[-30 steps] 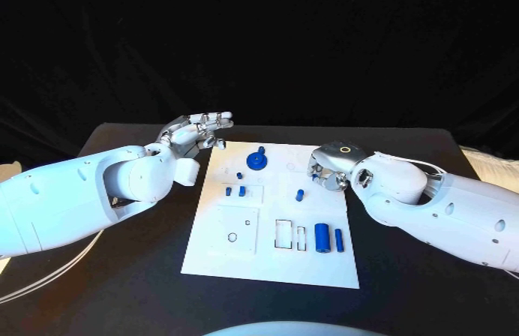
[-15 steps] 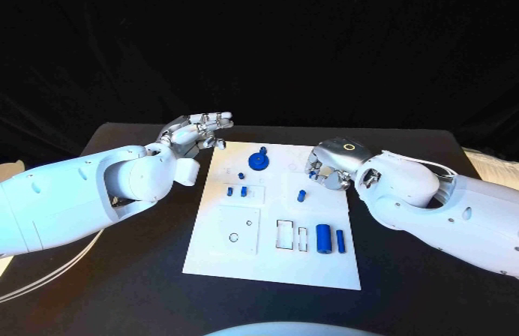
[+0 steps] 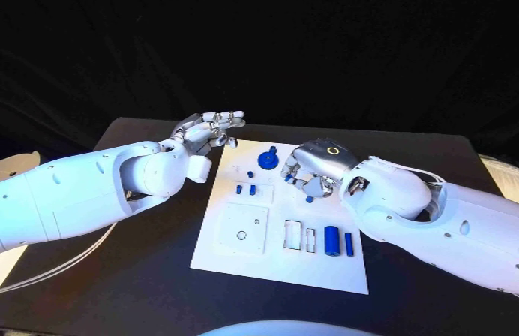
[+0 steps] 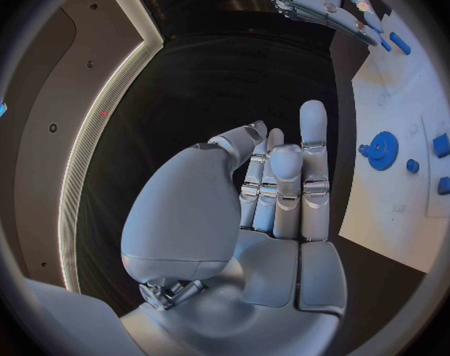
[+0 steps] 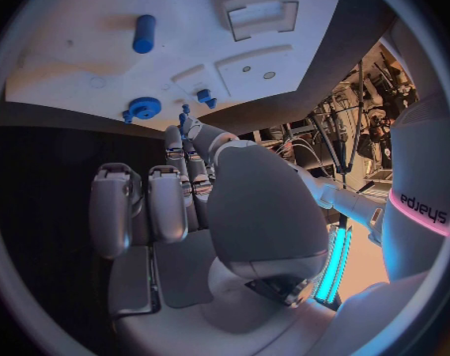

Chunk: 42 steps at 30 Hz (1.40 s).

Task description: Assemble the parts on the task board

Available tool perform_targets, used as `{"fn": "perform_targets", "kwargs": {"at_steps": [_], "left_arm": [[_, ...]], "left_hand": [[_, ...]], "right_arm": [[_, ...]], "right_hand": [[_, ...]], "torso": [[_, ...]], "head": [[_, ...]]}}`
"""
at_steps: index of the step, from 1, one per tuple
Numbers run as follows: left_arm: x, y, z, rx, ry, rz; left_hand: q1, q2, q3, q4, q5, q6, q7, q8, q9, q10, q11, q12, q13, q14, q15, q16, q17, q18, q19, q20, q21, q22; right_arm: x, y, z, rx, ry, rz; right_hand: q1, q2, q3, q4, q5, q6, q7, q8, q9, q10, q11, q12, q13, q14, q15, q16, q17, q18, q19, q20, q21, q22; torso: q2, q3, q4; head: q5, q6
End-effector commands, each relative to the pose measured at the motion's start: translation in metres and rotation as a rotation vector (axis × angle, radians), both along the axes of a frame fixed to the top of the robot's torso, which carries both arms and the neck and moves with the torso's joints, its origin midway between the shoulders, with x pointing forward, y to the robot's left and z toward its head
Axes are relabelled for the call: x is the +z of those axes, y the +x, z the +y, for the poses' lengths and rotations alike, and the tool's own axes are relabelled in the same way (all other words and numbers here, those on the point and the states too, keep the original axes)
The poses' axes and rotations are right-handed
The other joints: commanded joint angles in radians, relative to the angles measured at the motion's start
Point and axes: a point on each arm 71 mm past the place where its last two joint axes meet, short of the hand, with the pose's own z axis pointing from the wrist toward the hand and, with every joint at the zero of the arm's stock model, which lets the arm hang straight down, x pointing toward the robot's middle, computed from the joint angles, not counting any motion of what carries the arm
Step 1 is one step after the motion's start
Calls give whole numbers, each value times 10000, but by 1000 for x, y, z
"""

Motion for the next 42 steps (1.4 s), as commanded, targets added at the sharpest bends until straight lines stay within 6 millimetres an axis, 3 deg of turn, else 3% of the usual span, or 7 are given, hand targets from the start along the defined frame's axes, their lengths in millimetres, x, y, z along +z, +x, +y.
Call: {"fn": "perform_targets", "kwargs": {"at_steps": [1, 3, 11, 15, 32, 42], "left_arm": [[2, 0, -4, -150, -100, -181], [2, 0, -6, -173, -110, -184], [2, -1, -14, -363, -128, -225], [2, -1, -17, -435, -128, -235], [2, 0, -20, -553, -148, -205], [1, 0, -21, -561, -145, -190]], "left_hand": [[27, 78, 14, -57, 58, -25, 21, 48, -14, -68, 0, 33, 7, -58, 8, -50, -8, 109, -80, -19, -62, -15], [27, 78, 14, -57, 58, -25, 21, 48, -14, -68, 0, 33, 7, -58, 8, -50, -8, 109, -80, -19, -62, -15], [28, 80, 14, -63, 60, -20, 20, 51, -13, -65, -1, 42, 8, -58, 8, -48, -7, 109, -81, -19, -62, -15], [28, 80, 14, -63, 60, -20, 20, 51, -13, -65, -1, 42, 8, -58, 8, -48, -7, 109, -81, -19, -62, -15], [28, 80, 14, -63, 60, -20, 20, 51, -13, -65, -1, 42, 8, -58, 8, -48, -7, 109, -81, -19, -62, -15], [28, 80, 14, -63, 60, -20, 20, 51, -13, -65, -1, 42, 8, -58, 8, -48, -7, 109, -81, -19, -62, -15]], "right_arm": [[-10, -5, 10, 451, 49, 179], [-17, -7, 15, 574, 43, 368], [-40, -14, 28, 870, 31, 994], [-47, -18, 34, 1007, 52, 1212], [-61, -21, 42, 1156, -180, 1677], [-67, -24, 45, 1269, -268, 1869]], "right_hand": [[-19, 67, 67, 14, 33, -17, 71, 16, 14, 213, -142, 54, 8, 574, -29, 30, 2, 10, 96, 1, 55, 4], [-19, 67, 67, 14, 33, -17, 71, 16, 14, 213, -142, 54, 8, 574, -29, 30, 2, 10, 96, 1, 55, 4], [-19, 69, 88, -6, 34, -29, 80, 3, 16, 204, -137, 47, -4, 575, -25, 32, -1, 14, 88, 1, 44, -13], [-13, 75, 111, -28, 40, -40, 87, -7, 17, 196, -132, 43, -14, 575, -22, 34, -6, 15, 86, 2, 41, -19], [0, 91, 158, -72, 54, -57, 100, -25, 21, 186, -123, 40, -32, 572, -15, 28, -23, 16, 83, 4, 39, -23], [1, 91, 166, -81, 56, -60, 103, -28, 22, 184, -120, 39, -36, 573, -14, 35, -16, 18, 80, 5, 35, -30]], "torso": [[7, 7, 16], [8, 1, 5], [8, -14, 67], [16, -9, 55], [10, -10, 78], [13, -20, 60]], "head": [[184, -73], [289, -121], [420, -255], [497, -290], [520, -338], [546, -370]]}}
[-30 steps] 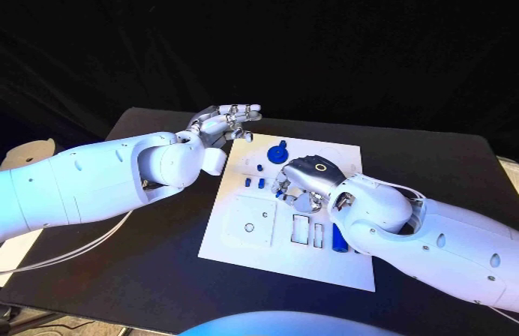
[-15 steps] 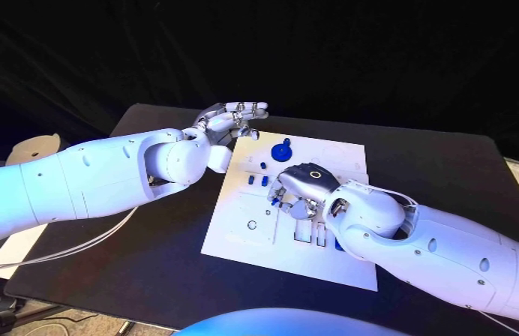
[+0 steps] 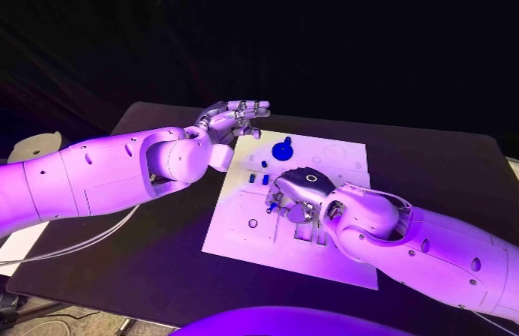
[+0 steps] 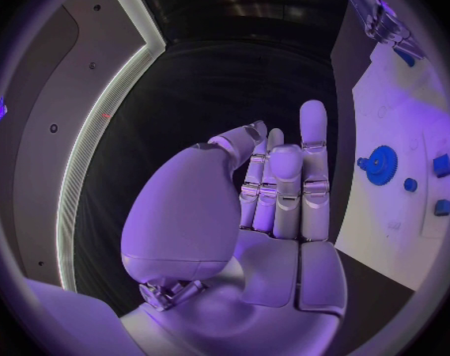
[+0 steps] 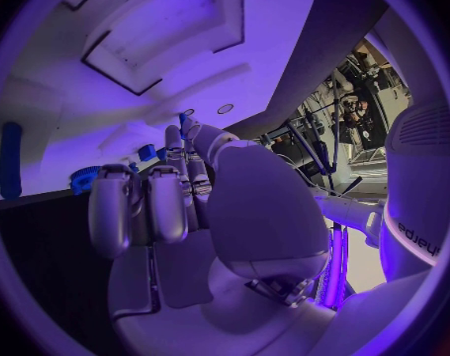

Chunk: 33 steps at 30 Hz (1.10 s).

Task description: Assemble the parts on the task board

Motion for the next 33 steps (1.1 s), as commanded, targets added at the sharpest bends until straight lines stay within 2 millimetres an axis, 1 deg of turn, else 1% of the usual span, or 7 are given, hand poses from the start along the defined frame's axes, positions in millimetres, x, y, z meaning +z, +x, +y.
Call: {"fn": "perform_targets", "kwargs": {"at_steps": [1, 10, 13, 18, 27, 33], "left_arm": [[1, 0, -3, -191, -93, -123], [1, 1, -2, -182, -80, -104], [1, 0, -2, -183, -79, -101], [1, 0, -2, -197, -79, -88], [1, 0, -2, -233, -81, -60], [1, 0, -2, -247, -76, -37]], "left_hand": [[28, 80, 14, -63, 60, -20, 20, 51, -15, -64, -2, 42, 9, -75, -9, -48, -9, 109, -81, -19, -63, -16], [29, 81, 13, -69, 61, -18, 20, 54, -14, -64, -2, 49, 9, -78, -9, -51, -19, 109, -82, -20, -63, -17], [31, 86, 11, -90, 66, -8, 19, 63, -13, -65, -3, 77, 12, -94, -11, -64, -61, 109, -85, -20, -65, -18], [31, 86, 11, -90, 66, -8, 19, 63, -13, -65, -3, 77, 12, -94, -11, -64, -61, 109, -85, -20, -65, -18], [31, 86, 11, -90, 66, -8, 19, 63, -13, -65, -3, 77, 12, -94, -11, -64, -61, 109, -85, -20, -65, -18], [31, 86, 11, -90, 66, -8, 19, 63, -13, -65, -3, 77, 12, -94, -11, -64, -61, 109, -85, -20, -65, -18]], "right_arm": [[-2, -2, 2, 221, -160, 141], [-3, -4, 4, 297, -174, 192], [-5, -2, 4, 248, -245, 225], [-7, -1, 4, 189, -384, 297], [-12, -1, 7, 111, -849, 466], [-15, -1, 10, 128, -984, 504]], "right_hand": [[23, 116, 71, 13, 37, -11, 88, 16, 8, 144, -116, 35, 7, 573, -14, 36, -1, 19, 79, 5, 33, -11], [22, 115, 74, 8, 38, -14, 91, 13, 9, 142, -113, 35, 5, 573, -13, 36, -2, 20, 78, 6, 32, -13], [22, 114, 76, 5, 39, -16, 92, 12, 9, 141, -112, 34, 3, 573, -12, 36, -3, 20, 77, 6, 31, -14], [25, 118, 85, -5, 43, -20, 95, 8, 9, 138, -110, 34, 0, 573, -11, 40, -1, 18, 80, 7, 35, -7], [19, 118, 102, -25, 52, -36, 106, -5, 10, 124, -101, 30, -11, 567, -4, 19, -32, 26, 63, 10, 14, -41], [-144, 54, 84, -40, 32, -129, 144, -69, 6, -17, -50, 15, -82, 558, 43, 17, -61, 32, 40, 45, -8, -70]], "torso": [[3, -9, -4], [-8, -3, -10], [-9, -7, -6], [3, -2, -2], [5, -6, -2], [-2, -10, -8]], "head": [[3, -10], [18, -31], [7, -26], [14, -34], [13, -44], [9, -60]]}}
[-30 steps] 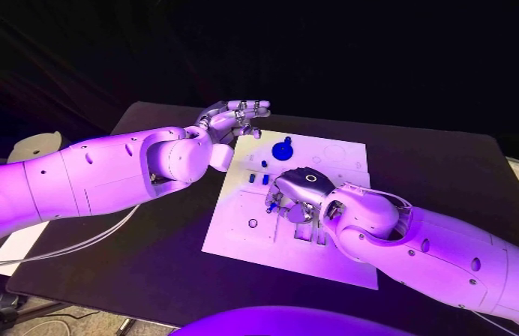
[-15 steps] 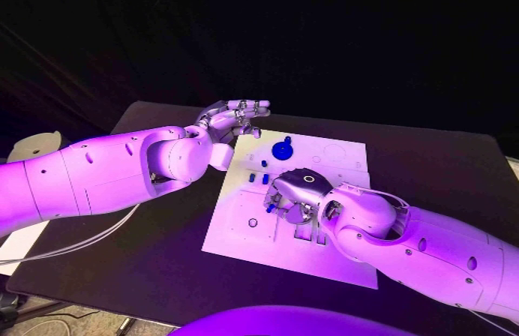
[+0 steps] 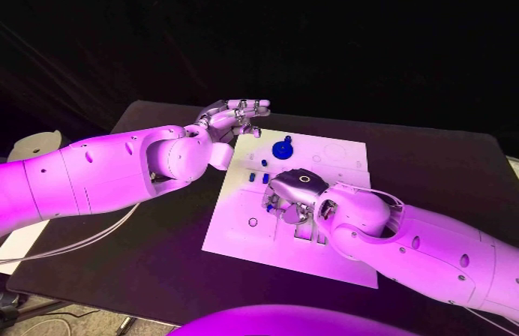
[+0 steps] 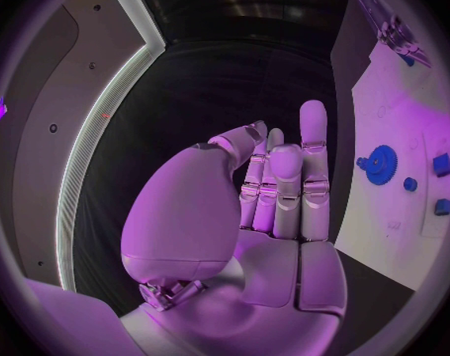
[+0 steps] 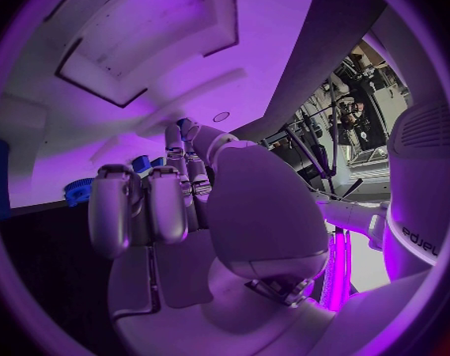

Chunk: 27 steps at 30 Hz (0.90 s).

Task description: Assemble the parts on the task board

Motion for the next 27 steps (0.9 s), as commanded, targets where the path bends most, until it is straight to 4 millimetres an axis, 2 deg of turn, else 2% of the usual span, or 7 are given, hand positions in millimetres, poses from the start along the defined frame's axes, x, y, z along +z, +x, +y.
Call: {"fn": "perform_targets", "kwargs": {"at_steps": [1, 5, 7, 11, 17, 22, 27], "left_arm": [[1, -1, -2, -224, -88, -53], [1, -1, -2, -232, -84, -38], [1, -1, -2, -235, -82, -32], [1, -1, -1, -235, -75, -18], [1, -1, -1, -242, -68, 3], [1, -1, 1, -223, -49, 12], [1, -1, 3, -231, 2, 5]], "left_hand": [[31, 86, -20, -59, 65, -8, 19, 62, -13, -64, -4, 17, 13, -70, 13, -65, -9, 110, -49, 15, -65, -10], [33, 88, -20, -72, 67, -11, 20, 62, -14, -75, -2, 28, 12, -82, 13, -74, -36, 110, -53, 14, -67, -11], [33, 89, -20, -74, 68, -12, 20, 62, -14, -76, -2, 29, 12, -83, 13, -75, -39, 110, -53, 14, -67, -11], [34, 88, -20, -77, 68, -12, 21, 62, -14, -78, -2, 31, 11, -91, 14, -85, -60, 110, -54, 14, -68, -11], [34, 88, -20, -77, 68, -12, 21, 62, -14, -78, -2, 31, 11, -91, 14, -85, -60, 110, -54, 14, -68, -11], [37, 87, -20, -86, 68, -15, 21, 62, -15, -85, -1, 36, 10, -101, 14, -94, -80, 110, -58, 14, -70, -11], [40, 88, -19, -89, 69, -14, 21, 63, -15, -85, -1, 39, 11, -99, 13, -90, -72, 110, -59, 14, -70, -12]], "right_arm": [[-8, -1, -1, -47, -624, 210], [-8, 0, -1, -159, -577, 128], [-8, 1, -1, -223, -530, 76], [-7, 2, -2, -340, -332, -66], [-2, 1, -5, -397, 192, -329], [7, -2, -14, -468, 687, -532], [20, 0, -33, -842, 1058, -651]], "right_hand": [[-230, -10, 40, -6, 40, -70, 68, -51, 3, -89, -40, 40, -49, 554, 52, 10, -26, 33, 34, 54, -15, -23], [-472, -159, -59, 54, 44, -301, 115, -119, -48, -359, 31, 25, -138, 538, 114, -26, -98, 37, 12, 121, -40, -56], [-627, -285, -120, 99, 52, -616, 177, -136, -132, -644, 102, 31, -196, 522, 187, -67, -169, 47, -16, 182, -77, -108], [-875, -531, -393, 163, 59, -1218, 207, -126, -317, -1870, 309, 46, -221, 483, 368, -148, -321, 93, -116, 345, -222, -313], [-835, -515, -613, 129, 64, -1500, 150, -124, -393, -2234, 395, 97, -203, 466, 412, -165, -387, 118, -157, 433, -289, -407], [-756, -393, -662, 114, 116, -1394, 276, -63, -372, -2023, 342, 275, -170, 461, 377, -156, -412, 131, -161, 427, -310, -436], [-711, -334, -636, 106, 150, -1331, 291, -60, -366, -1867, 324, 371, -170, 460, 363, -154, -435, 132, -155, 413, -313, -440]], "torso": [[-4, -4, -5], [-5, -7, -9], [-9, -3, -6], [-8, -3, 1], [-7, 8, 1], [-7, 5, -14], [-13, 5, -31]], "head": [[-3, -12], [-3, -16], [-14, -5], [-21, 1], [-32, 34], [-58, 57], [-129, 118]]}}
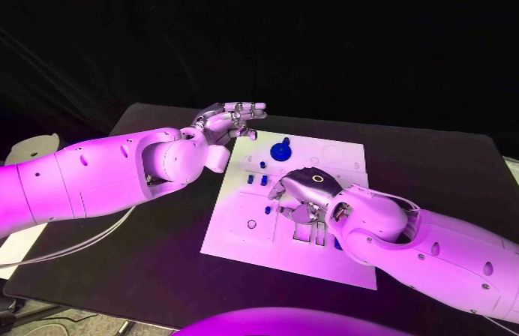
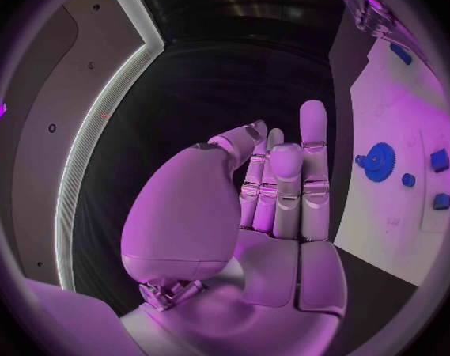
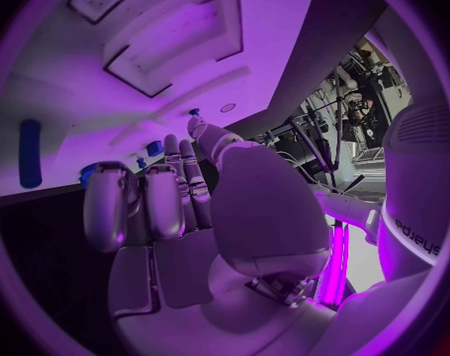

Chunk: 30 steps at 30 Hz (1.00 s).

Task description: Assemble the parts on the task board

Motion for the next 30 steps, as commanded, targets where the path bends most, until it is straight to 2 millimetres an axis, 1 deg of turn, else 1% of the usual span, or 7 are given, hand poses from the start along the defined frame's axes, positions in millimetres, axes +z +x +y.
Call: {"fn": "perform_targets", "kwargs": {"at_steps": [1, 5, 10, 16, 20, 25, 30], "left_arm": [[1, -1, -2, -264, -42, -82], [1, -2, -2, -316, -36, -93], [2, -2, -1, -310, -28, -115], [1, -2, -1, -305, -22, -126], [0, -2, -2, -320, -17, -108], [-1, -2, -3, -386, -33, -83], [-1, -1, -3, -369, -21, -75]], "left_hand": [[46, 92, 12, -70, 70, -13, 20, 65, -15, -86, -2, 45, 11, -66, -29, -41, 17, 109, -61, 14, -34, -13], [46, 92, 12, -70, 70, -13, 20, 65, -15, -86, -2, 45, 11, -66, -29, -41, 17, 109, -61, 14, -34, -13], [46, 92, 12, -70, 70, -13, 20, 65, -15, -86, -2, 45, 11, -66, -29, -41, 17, 109, -61, 14, -34, -13], [46, 92, 12, -70, 70, -13, 20, 65, -15, -86, -2, 45, 11, -66, -29, -41, 17, 109, -61, 14, -34, -13], [51, 96, 12, -83, 70, -9, 20, 69, -14, -87, -3, 59, 12, -80, -29, -54, -16, 110, -65, 13, -35, -13], [48, 97, 11, -83, 70, -8, 21, 69, -14, -87, -2, 61, 13, -81, -29, -54, -16, 110, -66, 13, -35, -14], [48, 97, 11, -83, 70, -8, 21, 69, -14, -87, -2, 61, 13, -81, -29, -54, -16, 110, -66, 13, -35, -14]], "right_arm": [[12, 2, -11, -397, 531, -207], [25, 10, -33, -938, 507, -131], [41, 25, -70, -1851, 150, -6], [47, 34, -101, -2473, -555, -31], [46, 35, -105, -2536, -752, 120], [42, 35, -99, -2376, -913, 356], [38, 34, -93, -2230, -986, 495]], "right_hand": [[15, 73, -27, -35, 41, 21, 41, 14, 9, 77, 9, 47, 9, 461, 40, -15, -12, 130, -10, 51, -35, -10], [-16, 19, -66, -26, 30, 0, 20, -8, 0, 94, 3, 60, -3, 458, 35, -21, -33, 134, -17, 46, -50, -31], [-91, -216, -504, 16, 79, -379, -23, -46, -51, -424, 63, -176, -26, 448, 83, -9, -80, 154, -53, 79, -128, -137], [83, -230, -1256, 156, 115, -645, -88, -36, -42, -642, -37, -220, -18, 459, -94, 50, -77, 163, -49, -47, -167, -178], [155, -170, -1401, 216, 104, -630, -115, -25, -35, -602, -63, -191, -11, 461, -86, 51, -94, 159, -46, -65, -177, -187], [236, -71, -1526, 288, 104, -589, -158, -22, -30, -385, -56, -101, 3, 466, -18, 67, -106, 154, -39, -19, -188, -196], [281, -11, -1581, 328, 111, -568, -138, -22, -30, -209, -29, -38, 3, 465, 16, 73, -122, 157, -38, 16, -198, -209]], "torso": [[-9, 0, -17], [-4, -7, -8], [-18, -17, -26], [6, -12, -22], [7, 9, -34], [2, -2, 32], [7, -5, 23]], "head": [[-114, 66], [-264, 139], [-416, 221], [-491, 288], [-494, 265], [-519, 275], [-478, 257]]}}
